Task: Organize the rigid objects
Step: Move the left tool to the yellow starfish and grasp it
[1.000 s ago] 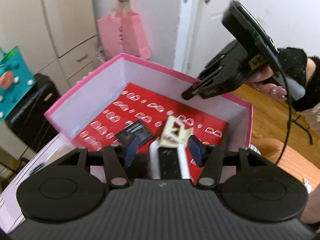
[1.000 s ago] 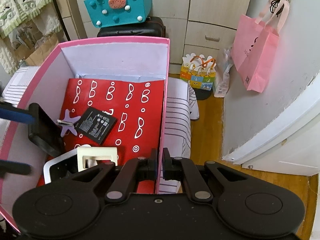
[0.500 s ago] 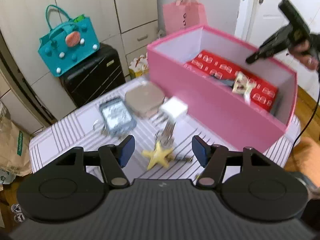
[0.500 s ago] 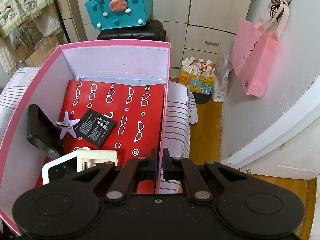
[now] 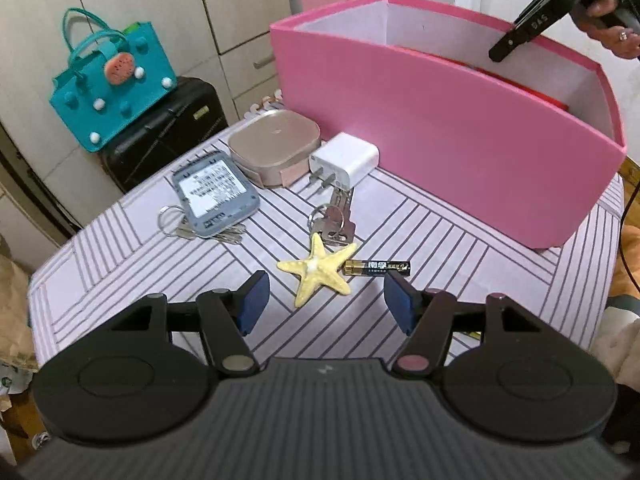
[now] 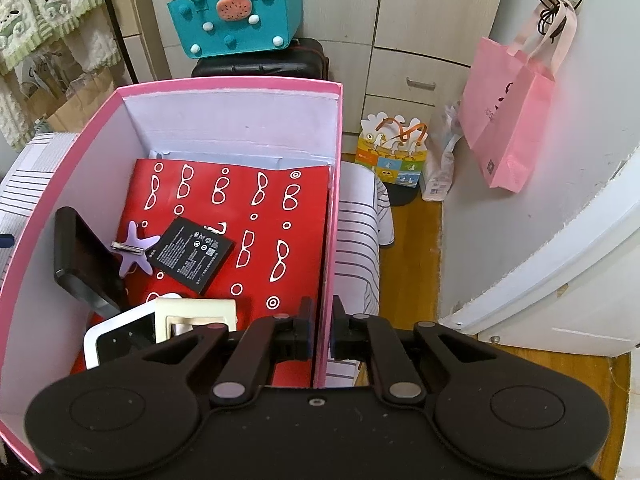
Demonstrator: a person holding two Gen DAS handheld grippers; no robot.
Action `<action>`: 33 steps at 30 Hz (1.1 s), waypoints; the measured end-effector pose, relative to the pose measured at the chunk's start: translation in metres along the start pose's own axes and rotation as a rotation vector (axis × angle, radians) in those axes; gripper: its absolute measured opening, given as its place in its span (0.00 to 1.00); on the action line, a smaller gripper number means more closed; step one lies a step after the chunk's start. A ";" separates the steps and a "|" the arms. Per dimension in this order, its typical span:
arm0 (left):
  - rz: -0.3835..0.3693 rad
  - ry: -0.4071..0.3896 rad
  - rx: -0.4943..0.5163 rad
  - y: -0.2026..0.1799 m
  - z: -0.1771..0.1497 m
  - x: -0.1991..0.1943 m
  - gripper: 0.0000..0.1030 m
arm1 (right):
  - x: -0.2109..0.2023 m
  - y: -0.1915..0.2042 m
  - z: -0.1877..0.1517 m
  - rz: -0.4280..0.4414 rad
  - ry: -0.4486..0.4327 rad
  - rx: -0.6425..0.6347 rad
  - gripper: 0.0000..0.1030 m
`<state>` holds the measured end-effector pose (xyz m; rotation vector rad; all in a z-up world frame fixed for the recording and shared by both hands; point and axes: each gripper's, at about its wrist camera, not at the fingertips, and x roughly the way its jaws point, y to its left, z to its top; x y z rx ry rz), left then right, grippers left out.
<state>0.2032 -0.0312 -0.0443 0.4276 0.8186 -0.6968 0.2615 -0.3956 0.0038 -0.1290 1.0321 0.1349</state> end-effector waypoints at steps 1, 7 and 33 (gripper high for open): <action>-0.008 0.003 -0.002 0.002 0.000 0.004 0.60 | 0.000 0.000 0.000 -0.002 0.003 -0.001 0.12; -0.023 0.007 0.006 0.009 -0.001 0.021 0.60 | 0.000 0.002 0.001 -0.014 0.012 -0.005 0.13; -0.014 -0.029 -0.039 0.022 -0.004 0.011 0.32 | 0.001 0.004 0.003 -0.024 0.015 -0.006 0.15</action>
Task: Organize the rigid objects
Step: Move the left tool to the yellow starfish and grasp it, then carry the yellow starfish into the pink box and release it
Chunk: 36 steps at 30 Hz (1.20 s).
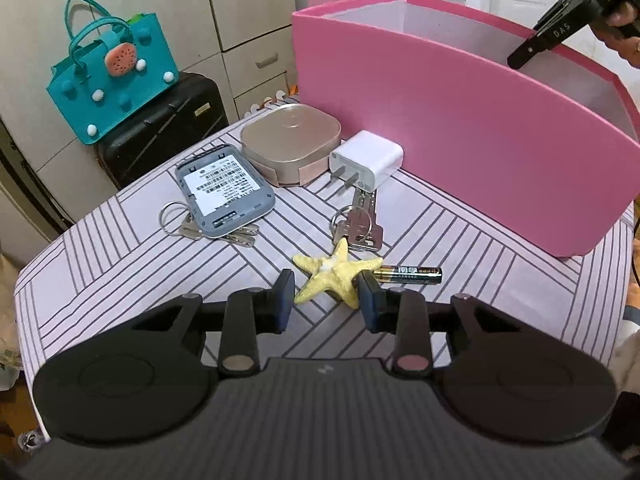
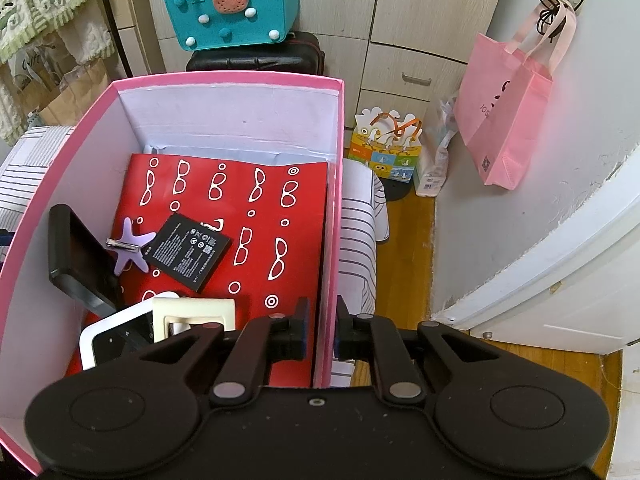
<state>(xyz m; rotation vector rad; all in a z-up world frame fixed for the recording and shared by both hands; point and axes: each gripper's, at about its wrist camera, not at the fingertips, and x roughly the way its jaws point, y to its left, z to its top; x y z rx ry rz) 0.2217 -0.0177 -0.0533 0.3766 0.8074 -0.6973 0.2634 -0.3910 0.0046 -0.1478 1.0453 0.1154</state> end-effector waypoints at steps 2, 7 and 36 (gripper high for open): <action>0.006 -0.007 -0.004 0.000 0.000 -0.006 0.25 | 0.000 0.000 0.000 0.000 -0.001 -0.001 0.15; 0.004 0.002 -0.032 0.005 0.002 -0.015 0.06 | 0.000 0.000 -0.001 -0.002 -0.006 -0.002 0.16; 0.055 -0.093 0.015 -0.028 0.055 -0.078 0.06 | -0.003 0.001 -0.003 0.008 -0.036 -0.016 0.16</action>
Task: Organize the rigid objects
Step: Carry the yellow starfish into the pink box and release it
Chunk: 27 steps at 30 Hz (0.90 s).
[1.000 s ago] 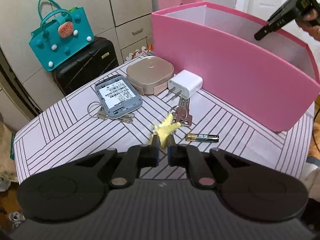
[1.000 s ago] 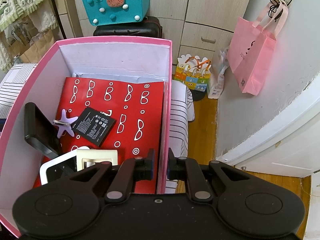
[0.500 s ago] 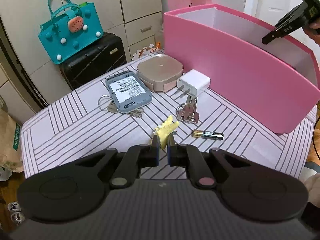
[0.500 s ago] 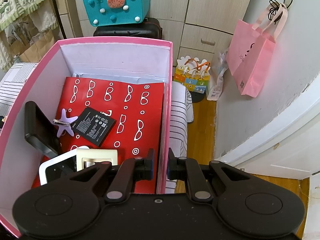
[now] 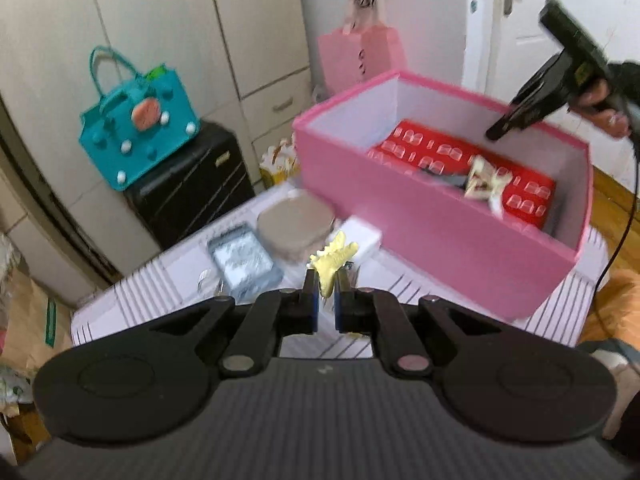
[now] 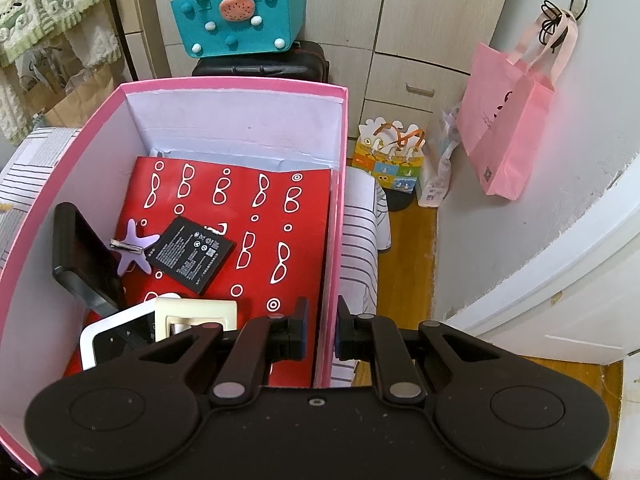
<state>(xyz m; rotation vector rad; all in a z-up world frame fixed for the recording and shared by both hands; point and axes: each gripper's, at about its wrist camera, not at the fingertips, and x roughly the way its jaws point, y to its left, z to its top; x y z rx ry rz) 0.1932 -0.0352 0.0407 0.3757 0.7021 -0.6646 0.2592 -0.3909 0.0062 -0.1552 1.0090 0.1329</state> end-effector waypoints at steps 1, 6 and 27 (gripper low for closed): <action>-0.003 -0.012 0.013 -0.004 0.007 -0.003 0.06 | 0.000 0.001 0.000 -0.003 -0.004 -0.005 0.16; -0.019 -0.072 0.064 -0.027 0.043 -0.018 0.06 | 0.000 0.003 0.000 -0.021 -0.008 -0.028 0.12; -0.253 0.031 0.081 -0.127 0.134 0.117 0.06 | 0.002 -0.007 -0.006 0.025 -0.024 0.000 0.07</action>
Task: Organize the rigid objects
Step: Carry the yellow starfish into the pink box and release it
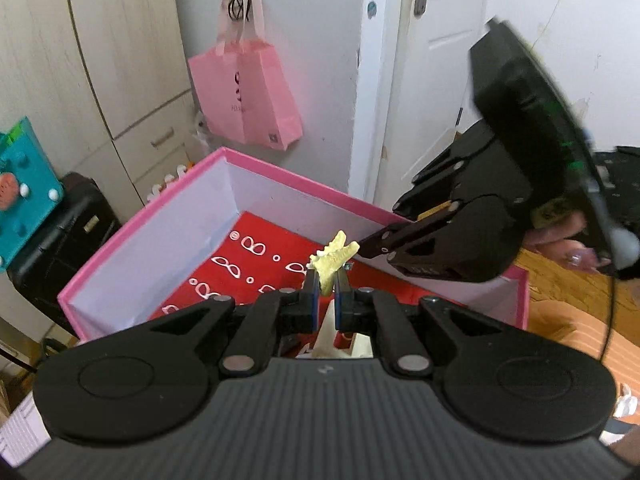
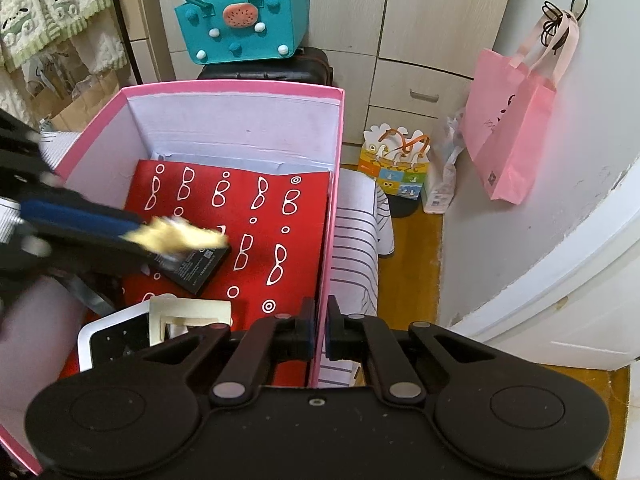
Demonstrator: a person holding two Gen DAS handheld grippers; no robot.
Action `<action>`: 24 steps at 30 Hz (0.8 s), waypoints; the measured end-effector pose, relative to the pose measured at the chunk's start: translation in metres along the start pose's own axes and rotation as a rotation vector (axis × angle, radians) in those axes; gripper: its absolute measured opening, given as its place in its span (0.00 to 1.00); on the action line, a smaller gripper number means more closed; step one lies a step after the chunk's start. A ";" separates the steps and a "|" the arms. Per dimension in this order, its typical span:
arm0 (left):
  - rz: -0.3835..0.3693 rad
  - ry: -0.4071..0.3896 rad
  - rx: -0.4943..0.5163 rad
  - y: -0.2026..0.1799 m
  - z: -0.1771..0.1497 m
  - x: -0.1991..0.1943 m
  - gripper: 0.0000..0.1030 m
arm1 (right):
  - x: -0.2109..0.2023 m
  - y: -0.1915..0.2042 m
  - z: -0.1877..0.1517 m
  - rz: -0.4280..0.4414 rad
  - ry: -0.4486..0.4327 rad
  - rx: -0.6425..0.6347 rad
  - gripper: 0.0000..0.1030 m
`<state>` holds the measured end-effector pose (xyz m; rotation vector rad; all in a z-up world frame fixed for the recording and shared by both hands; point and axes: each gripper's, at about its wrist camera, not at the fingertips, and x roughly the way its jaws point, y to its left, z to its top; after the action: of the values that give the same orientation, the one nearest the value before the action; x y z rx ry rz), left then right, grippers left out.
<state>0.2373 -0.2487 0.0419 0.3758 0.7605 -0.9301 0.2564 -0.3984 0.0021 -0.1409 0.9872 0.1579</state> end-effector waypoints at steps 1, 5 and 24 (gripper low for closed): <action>0.001 0.005 0.000 0.000 0.000 0.005 0.06 | 0.000 0.000 0.000 0.002 0.000 0.000 0.07; -0.016 0.021 -0.069 0.010 0.000 0.019 0.14 | 0.001 -0.001 0.001 0.005 0.003 0.000 0.07; 0.092 -0.048 -0.023 0.019 -0.070 -0.103 0.47 | 0.003 0.005 -0.002 -0.013 0.026 -0.017 0.10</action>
<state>0.1858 -0.1373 0.0682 0.3643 0.7039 -0.8407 0.2550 -0.3934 -0.0015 -0.1656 1.0104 0.1527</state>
